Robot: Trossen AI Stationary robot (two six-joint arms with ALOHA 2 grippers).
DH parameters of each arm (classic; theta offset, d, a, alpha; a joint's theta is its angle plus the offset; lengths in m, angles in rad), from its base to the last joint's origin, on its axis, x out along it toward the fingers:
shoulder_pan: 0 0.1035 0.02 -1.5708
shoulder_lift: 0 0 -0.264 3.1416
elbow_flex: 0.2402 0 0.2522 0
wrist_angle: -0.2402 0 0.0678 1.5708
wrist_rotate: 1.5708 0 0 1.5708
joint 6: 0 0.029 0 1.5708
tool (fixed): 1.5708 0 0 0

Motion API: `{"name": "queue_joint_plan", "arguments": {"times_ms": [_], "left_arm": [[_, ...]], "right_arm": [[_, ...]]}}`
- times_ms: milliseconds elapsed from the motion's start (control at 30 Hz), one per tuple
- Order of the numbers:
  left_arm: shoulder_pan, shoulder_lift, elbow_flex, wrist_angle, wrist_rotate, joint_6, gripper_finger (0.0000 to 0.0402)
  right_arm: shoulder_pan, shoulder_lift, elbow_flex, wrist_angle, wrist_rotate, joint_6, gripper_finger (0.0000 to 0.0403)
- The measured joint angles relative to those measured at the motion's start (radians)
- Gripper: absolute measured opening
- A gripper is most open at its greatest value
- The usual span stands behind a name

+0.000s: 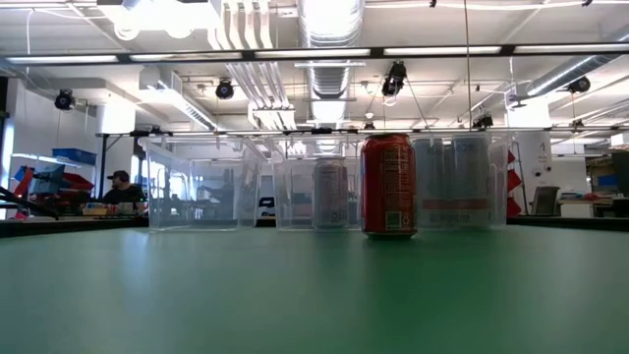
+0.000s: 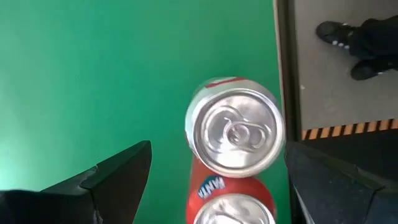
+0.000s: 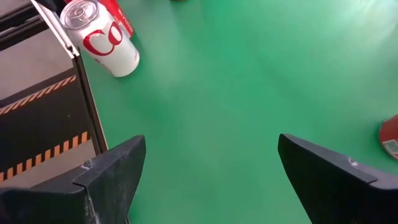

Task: Sort soda cans
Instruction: Put the left white soda can into the middle transparent bin

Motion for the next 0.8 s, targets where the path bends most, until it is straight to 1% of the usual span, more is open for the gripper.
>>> {"name": "queue_joint_plan", "arguments": {"times_ms": [133, 233, 367, 500, 667, 800], "left_arm": [[0.0, -0.024, 0.0, 0.008, -0.002, -0.004, 0.0351], [-0.006, -0.028, 0.0, 0.045, -0.002, -0.004, 0.0351], [-0.009, 0.016, -0.017, 0.047, 0.024, -0.003, 0.0351], [-0.01, 0.029, -0.039, 0.063, 0.001, 0.014, 0.0351], [-0.008, 0.031, -0.089, 0.088, -0.024, 0.019, 0.0351], [-0.006, 0.033, -0.147, 0.184, -0.027, 0.026, 0.0351]], "right_arm": [[0.0, 0.0, 0.0, 0.0, 0.0, 0.009, 0.0361], [0.0, 0.0, 0.001, 0.0, 0.0, 0.017, 0.0361], [0.0, 0.0, 0.001, 0.0, 0.0, 0.039, 0.0361], [0.002, 0.0, 0.001, 0.001, -0.004, 0.064, 0.0361], [0.004, 0.0, 0.001, 0.001, -0.005, 0.085, 0.0361], [0.005, 0.0, 0.001, 0.002, -0.005, 0.086, 0.0361]]}}
